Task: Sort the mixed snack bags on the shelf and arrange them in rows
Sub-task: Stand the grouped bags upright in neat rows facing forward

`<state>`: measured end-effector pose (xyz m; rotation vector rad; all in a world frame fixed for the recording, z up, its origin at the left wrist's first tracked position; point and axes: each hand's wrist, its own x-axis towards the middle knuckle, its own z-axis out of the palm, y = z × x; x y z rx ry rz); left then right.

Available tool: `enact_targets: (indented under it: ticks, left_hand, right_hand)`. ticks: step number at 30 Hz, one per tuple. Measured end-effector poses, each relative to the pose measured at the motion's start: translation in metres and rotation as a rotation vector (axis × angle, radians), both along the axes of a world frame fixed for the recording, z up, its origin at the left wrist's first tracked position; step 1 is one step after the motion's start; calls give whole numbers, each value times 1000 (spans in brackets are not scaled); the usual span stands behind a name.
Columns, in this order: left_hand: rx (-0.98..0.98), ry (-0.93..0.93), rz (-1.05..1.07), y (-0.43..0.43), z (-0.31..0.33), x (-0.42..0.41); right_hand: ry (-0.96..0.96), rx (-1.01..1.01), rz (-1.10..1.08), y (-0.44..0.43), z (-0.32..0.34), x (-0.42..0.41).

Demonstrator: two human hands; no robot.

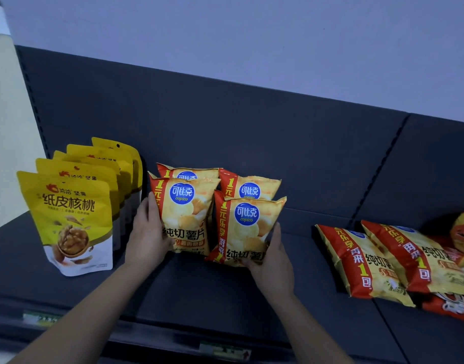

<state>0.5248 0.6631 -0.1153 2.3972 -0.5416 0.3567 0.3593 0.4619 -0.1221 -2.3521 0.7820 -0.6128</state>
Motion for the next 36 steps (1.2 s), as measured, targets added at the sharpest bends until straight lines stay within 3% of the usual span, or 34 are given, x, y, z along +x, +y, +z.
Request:
enact_targets:
  ticks: [7, 12, 19, 29, 36]
  left_hand:
    - [77, -205, -41, -16, 28, -13]
    - [95, -348, -154, -51, 67, -34]
    - [186, -459, -406, -129, 101, -91]
    - [400, -335, -642, -259, 62, -173]
    - [289, 179, -556, -321, 31, -201]
  right_hand:
    - [-20, -96, -12, -4, 14, -11]
    - [-52, -286, -92, -28, 35, -30]
    - [92, -464, -270, -102, 60, -84]
    - [288, -403, -434, -221, 73, -176]
    - [318, -188, -362, -285, 71, -205]
